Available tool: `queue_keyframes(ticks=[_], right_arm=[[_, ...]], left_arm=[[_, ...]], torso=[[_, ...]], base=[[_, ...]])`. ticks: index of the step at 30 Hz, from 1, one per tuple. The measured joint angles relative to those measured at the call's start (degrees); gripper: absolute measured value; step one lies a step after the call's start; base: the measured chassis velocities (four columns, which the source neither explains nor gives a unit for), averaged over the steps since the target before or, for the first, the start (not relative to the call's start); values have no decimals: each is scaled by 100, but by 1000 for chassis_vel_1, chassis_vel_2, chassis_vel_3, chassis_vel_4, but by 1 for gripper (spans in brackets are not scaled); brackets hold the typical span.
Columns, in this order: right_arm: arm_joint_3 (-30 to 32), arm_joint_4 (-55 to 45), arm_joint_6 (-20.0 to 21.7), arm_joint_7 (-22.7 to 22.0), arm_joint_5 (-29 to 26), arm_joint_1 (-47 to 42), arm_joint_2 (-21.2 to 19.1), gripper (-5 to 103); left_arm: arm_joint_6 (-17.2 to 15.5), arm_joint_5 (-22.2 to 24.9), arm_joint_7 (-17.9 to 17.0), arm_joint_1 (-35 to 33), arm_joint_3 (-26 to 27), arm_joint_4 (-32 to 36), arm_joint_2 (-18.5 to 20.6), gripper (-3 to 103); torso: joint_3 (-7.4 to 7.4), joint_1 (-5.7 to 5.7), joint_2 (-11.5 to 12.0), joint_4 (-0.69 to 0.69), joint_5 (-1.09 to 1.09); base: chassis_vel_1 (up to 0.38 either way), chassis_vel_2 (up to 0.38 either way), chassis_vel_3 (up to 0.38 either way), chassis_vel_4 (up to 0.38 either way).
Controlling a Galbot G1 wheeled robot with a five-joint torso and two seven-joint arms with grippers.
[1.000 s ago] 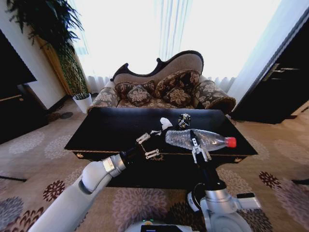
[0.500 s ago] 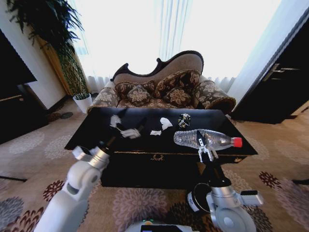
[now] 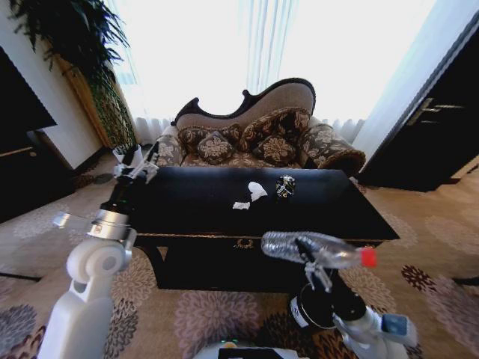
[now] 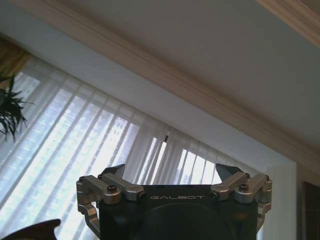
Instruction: Move to the front of the table and place the trash on the table into the trash bin.
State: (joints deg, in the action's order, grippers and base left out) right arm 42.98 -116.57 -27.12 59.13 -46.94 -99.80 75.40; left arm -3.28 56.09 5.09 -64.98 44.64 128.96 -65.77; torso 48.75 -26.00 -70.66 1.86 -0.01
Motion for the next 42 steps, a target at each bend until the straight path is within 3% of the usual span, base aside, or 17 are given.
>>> queue_keyframes(ticks=[4, 15, 18, 19, 23, 24, 27, 28, 29, 30, 35, 39, 42], right_arm=[[-103, 739, -107, -313, 196, 188, -27, 23], [-113, 2817, -544, -606, 986, 799, -194, 23], [-158, 3419, -605, -1153, 1542, 960, -177, 23], [-158, 3419, -605, -1153, 1542, 960, -177, 23], [-254, 4058, -637, -2507, 2375, 1311, -134, 23], [-254, 4058, -637, -2507, 2375, 1311, -134, 23], [-296, 4298, -509, -3725, 2995, 1474, -94, 23], [-310, 4430, -342, -4380, 3305, 1561, -72, 23], [-311, 4540, -272, -4667, 3463, 1610, -65, 23], [-311, 4540, -272, -4667, 3463, 1610, -65, 23], [-212, 5409, -275, -5681, 4097, 1877, -117, 23], [-186, 5925, -113, -6150, 4127, 1974, -159, 23], [-198, 6070, 3, -6266, 3951, 1993, -151, 23]], left_arm=[[0, 155, -3, -3, 215, -43, 84, 100], [28, 296, 33, -43, 481, -193, 149, 100], [37, 271, 37, -49, 464, -190, 121, 100], [37, 271, 37, -49, 464, -190, 121, 100], [38, 260, 22, -64, 510, -105, 106, 100], [38, 260, 22, -64, 510, -105, 106, 100], [29, 249, -12, -114, 643, -55, 85, 100], [-10, 160, -77, -165, 770, -61, 54, 100], [-52, 72, -144, -198, 869, -87, 26, 100], [-52, 72, -144, -198, 869, -87, 26, 100], [-272, 133, -492, -344, 1367, -149, -81, 100], [-297, 301, -531, -421, 1633, -118, -60, 100], [-302, 367, -532, -421, 1692, -61, -13, 100]], torso=[[0, 0, 1, 0, 1], [0, 0, 1, 0, 1], [1, -1, 1, 1, 0], [1, -1, 1, 1, 0], [0, 0, 1, -1, 1], [0, 0, 1, -1, 1], [0, -1, 1, 1, 1], [0, -1, 1, 0, 0], [0, -1, 1, 0, 1], [0, -1, 1, 0, 1], [0, -1, 1, -1, -1], [0, -1, 1, -1, 0], [0, 0, 1, 1, 0]], base=[[0, 0, 0, 0], [0, 0, 0, 0], [0, 0, 0, 0], [0, 0, 0, 0], [0, 0, 0, 0], [0, 0, 0, 0], [0, 0, 0, 0], [0, 0, 0, 0], [0, 0, 0, 0], [0, 0, 0, 0], [0, 0, 0, 0], [0, 0, 0, 0], [0, 0, 0, 0]])
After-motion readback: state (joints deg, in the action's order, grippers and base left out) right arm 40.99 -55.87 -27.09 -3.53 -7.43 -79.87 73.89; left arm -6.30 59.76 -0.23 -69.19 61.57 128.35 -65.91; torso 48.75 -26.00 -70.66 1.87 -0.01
